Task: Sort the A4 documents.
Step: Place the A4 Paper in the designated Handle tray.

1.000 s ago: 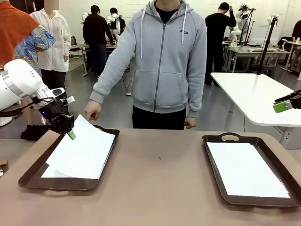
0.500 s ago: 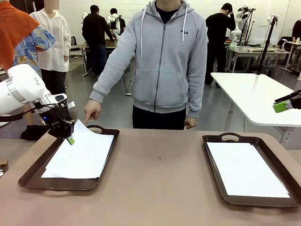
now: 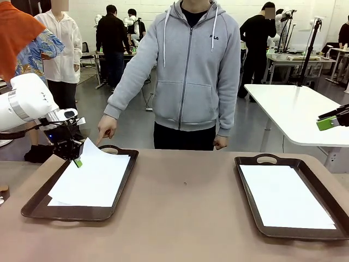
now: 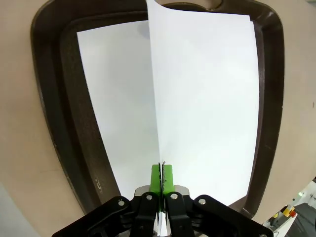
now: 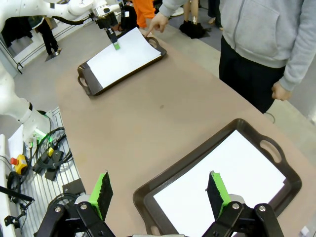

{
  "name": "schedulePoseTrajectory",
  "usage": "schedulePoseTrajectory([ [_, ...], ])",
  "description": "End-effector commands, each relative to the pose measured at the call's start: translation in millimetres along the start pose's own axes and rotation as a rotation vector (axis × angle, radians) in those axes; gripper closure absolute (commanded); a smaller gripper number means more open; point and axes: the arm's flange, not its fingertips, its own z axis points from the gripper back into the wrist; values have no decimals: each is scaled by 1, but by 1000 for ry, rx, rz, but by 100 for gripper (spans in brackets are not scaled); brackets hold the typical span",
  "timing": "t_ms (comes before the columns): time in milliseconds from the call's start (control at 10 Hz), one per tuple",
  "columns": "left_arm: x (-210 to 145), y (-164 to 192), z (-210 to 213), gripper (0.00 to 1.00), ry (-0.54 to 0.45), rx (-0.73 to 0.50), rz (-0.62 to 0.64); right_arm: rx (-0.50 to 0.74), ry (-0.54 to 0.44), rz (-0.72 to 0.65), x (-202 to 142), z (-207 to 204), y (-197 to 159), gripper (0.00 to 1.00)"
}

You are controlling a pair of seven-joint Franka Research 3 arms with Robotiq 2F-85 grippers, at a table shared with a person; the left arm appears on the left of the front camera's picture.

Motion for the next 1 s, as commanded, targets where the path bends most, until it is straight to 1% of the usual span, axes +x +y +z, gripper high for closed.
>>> schedulePoseTrajectory([
  [0,1,-5,-3,99,1,44,23,18,-28,2,2,-2,-1,0],
  [200,2,-4,-3,99,7,50,28,18,-28,2,2,-2,-1,0],
  [300,3,-4,-2,83,15,46,16,18,-28,2,2,-2,-1,0],
  [400,3,-4,-3,81,17,47,11,18,-28,2,2,-2,-1,0],
  [500,4,-3,-2,64,22,51,9,18,-28,2,2,-2,-1,0],
  [600,4,-3,-1,63,18,53,7,18,-28,2,2,-2,-1,0],
  [700,4,-3,0,46,19,56,4,18,-28,2,2,-2,-1,0],
  [800,5,-3,1,44,21,62,5,18,-28,2,2,-2,-1,0],
  [900,5,-2,2,28,23,68,5,18,-28,2,2,-2,-1,0],
])
